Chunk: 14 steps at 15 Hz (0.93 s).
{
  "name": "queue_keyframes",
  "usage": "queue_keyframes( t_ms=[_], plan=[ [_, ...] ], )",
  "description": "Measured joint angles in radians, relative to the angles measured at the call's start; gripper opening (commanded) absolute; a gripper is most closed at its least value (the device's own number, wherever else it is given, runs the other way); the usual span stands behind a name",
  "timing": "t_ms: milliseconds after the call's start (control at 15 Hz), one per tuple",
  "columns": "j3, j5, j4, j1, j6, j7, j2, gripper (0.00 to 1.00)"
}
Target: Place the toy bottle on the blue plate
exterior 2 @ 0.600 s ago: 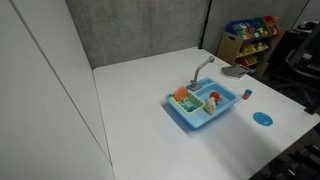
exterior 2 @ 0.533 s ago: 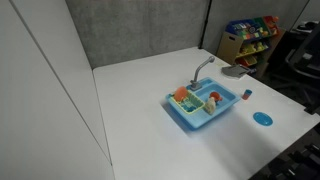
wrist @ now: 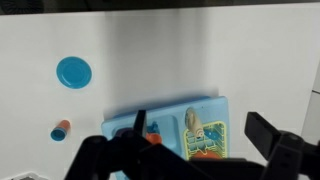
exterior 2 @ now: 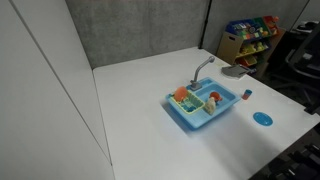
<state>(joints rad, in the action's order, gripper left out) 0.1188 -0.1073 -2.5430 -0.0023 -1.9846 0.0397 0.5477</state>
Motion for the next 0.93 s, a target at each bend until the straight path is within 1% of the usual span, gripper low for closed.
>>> queue_keyframes(
  t_ms=[533,933],
  plan=[
    [-0.012,0.0,0.006,-0.002,0.0,-0.002,-0.009,1.0],
    [-0.049,0.0,0.071,-0.001,-0.012,-0.015,-0.086,1.0]
  ],
)
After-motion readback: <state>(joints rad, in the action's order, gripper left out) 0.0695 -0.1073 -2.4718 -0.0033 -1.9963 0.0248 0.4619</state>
